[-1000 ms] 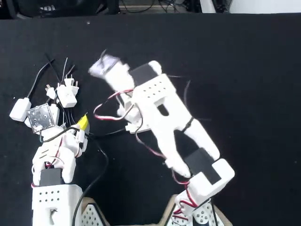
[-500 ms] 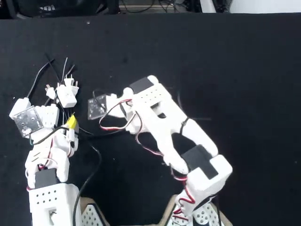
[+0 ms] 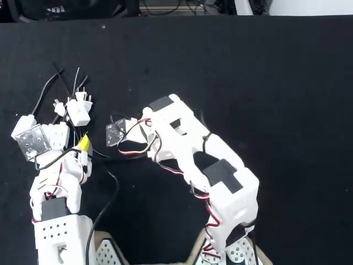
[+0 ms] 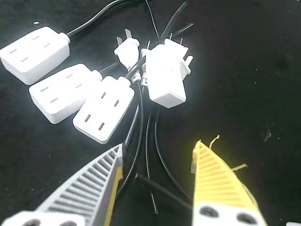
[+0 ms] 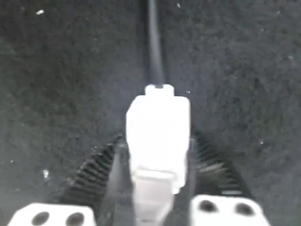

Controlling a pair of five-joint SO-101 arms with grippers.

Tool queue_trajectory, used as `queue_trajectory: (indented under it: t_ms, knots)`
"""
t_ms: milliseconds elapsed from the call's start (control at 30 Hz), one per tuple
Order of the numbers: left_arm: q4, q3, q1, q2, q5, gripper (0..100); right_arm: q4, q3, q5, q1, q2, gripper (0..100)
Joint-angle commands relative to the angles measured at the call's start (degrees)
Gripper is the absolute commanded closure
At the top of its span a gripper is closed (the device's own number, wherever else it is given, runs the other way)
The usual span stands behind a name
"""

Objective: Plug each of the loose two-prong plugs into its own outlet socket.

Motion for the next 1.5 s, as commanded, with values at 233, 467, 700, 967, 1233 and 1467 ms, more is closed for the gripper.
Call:
queue_trajectory:
  t_ms: [233,467,700,967,1233,1467]
  knots:
    - [-0.18,-2.95,-0.13,-0.53,0.35,77,0.79,-18.95,-18.29,29.01,-9.36,98.1]
    - [-0.18,-2.86,-0.13,-0.53,0.26,77,5.10,-36.09,-31.03,46.95,1.54,98.2]
    - [-0.18,-2.86,-0.13,-0.53,0.18,77,7.91,-56.04,-31.56,56.18,18.95,98.2]
    - [-0.18,-2.77,-0.13,-0.53,0.35,77,7.82,-77.76,-31.65,61.89,38.46,98.2]
    - [-0.18,-2.68,-0.13,-0.53,0.35,77,7.82,-93.23,-35.78,62.51,51.03,97.6]
    - [-0.18,-2.59,-0.13,-0.53,0.35,77,9.85,-94.99,-38.42,60.66,52.53,80.3]
